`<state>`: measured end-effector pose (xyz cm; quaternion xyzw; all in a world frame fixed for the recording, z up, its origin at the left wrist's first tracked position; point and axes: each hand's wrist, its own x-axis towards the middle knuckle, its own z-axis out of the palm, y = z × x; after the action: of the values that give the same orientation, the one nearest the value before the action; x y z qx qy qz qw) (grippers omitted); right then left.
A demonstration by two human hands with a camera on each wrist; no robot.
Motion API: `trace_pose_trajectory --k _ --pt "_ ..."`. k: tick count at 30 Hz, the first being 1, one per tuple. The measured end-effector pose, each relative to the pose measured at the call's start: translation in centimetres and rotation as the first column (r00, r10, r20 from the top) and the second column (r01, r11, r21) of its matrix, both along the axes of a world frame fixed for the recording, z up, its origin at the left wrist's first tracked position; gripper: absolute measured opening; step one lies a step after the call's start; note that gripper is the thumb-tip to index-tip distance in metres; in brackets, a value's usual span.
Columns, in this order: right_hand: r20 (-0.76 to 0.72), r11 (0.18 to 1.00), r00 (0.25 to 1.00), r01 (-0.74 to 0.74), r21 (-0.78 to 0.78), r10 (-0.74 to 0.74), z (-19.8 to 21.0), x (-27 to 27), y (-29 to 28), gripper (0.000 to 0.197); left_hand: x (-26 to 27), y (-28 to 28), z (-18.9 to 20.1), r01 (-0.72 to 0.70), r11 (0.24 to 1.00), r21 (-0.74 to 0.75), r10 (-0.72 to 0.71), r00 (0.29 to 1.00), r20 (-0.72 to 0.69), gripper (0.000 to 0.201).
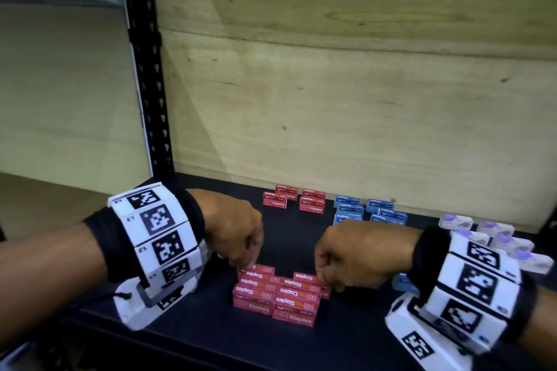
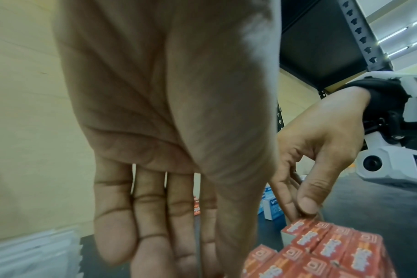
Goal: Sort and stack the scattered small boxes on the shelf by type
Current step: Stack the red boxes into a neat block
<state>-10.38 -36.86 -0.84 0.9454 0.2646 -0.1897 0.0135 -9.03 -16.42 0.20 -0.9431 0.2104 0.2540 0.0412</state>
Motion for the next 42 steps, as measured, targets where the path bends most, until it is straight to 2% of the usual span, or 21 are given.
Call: trace_pose_trajectory --k 9,16,19,23,28,34,38,42 --pt "-0.009 0.999 0.999 -0.038 0.023 0.039 -0.6 0.3 1.3 0.016 0.3 -0.8 -0.3 0.009 1.0 -0.023 -0.009 1.0 -0.004 0.015" --pt "-0.045 0.998 0.998 -0.055 -0.029 0.054 0.1 0.9 1.6 0.022 1.1 -1.2 -0.2 -0.019 1.0 0.001 0.019 1.0 -0.022 0.016" --pt "-0.018 0.998 0.999 -0.037 -0.051 0.037 1.2 2.0 1.4 0.027 2.0 -1.4 0.3 0.0 1.0 0.016 -0.002 0.991 0.13 0.019" --pt "0.087 0.998 0.996 -0.002 -0.068 0.008 2.8 5.4 0.8 0.027 4.3 -1.8 1.2 0.01 0.998 0.063 -0.03 0.944 0.328 0.019" --pt "0.201 0.991 0.979 0.069 -0.113 -0.045 3.8 10.7 0.1 0.022 8.2 -2.2 1.9 -0.004 0.989 0.148 -0.062 0.898 0.436 0.023" --pt "0.168 0.981 0.981 0.121 -0.149 -0.096 3.0 15.8 0.3 0.023 13.0 -2.3 1.5 -0.024 0.984 0.175 -0.042 0.931 0.363 0.027" --pt "0.124 0.975 0.989 0.105 -0.195 -0.082 2.1 17.6 0.9 0.027 15.1 -2.2 0.4 -0.023 0.985 0.17 -0.038 0.937 0.347 0.024" --pt "0.065 0.975 0.996 0.08 -0.208 -0.068 1.5 18.4 1.4 0.029 16.2 -2.1 -0.1 -0.022 0.988 0.153 -0.025 0.955 0.297 0.028"
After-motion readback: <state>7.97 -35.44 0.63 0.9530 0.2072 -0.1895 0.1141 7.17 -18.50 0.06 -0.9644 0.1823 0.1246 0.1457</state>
